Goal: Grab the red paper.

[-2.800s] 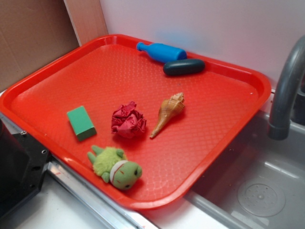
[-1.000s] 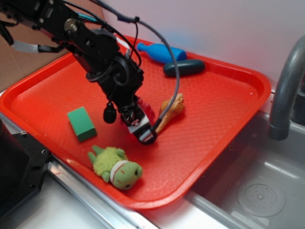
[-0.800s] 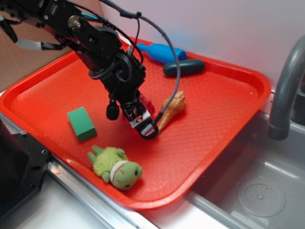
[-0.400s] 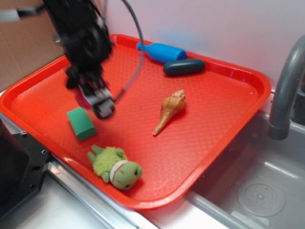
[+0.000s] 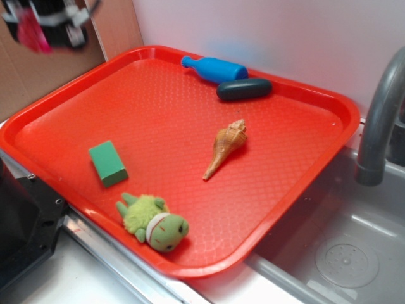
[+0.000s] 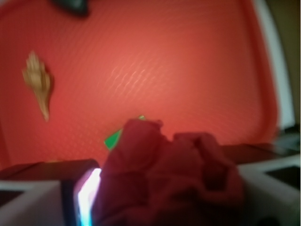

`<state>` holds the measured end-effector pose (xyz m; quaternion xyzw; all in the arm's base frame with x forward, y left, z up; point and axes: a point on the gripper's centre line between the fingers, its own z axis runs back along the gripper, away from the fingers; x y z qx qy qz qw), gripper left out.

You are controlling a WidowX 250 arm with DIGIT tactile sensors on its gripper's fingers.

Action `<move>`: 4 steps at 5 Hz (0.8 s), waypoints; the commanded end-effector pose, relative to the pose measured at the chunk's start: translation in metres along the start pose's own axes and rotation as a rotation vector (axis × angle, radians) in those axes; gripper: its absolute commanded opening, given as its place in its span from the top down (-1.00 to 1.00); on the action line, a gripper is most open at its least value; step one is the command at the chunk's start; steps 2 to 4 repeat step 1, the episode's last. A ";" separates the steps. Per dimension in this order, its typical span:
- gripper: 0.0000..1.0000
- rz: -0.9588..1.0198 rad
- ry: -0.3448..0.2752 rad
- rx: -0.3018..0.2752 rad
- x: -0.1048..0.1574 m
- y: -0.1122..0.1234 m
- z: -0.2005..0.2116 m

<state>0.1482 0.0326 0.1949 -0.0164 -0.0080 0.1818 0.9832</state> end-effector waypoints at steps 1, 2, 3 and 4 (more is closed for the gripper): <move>1.00 0.034 -0.143 0.074 0.014 -0.005 0.052; 1.00 0.034 -0.143 0.074 0.014 -0.005 0.052; 1.00 0.034 -0.143 0.074 0.014 -0.005 0.052; 1.00 0.034 -0.143 0.074 0.014 -0.005 0.052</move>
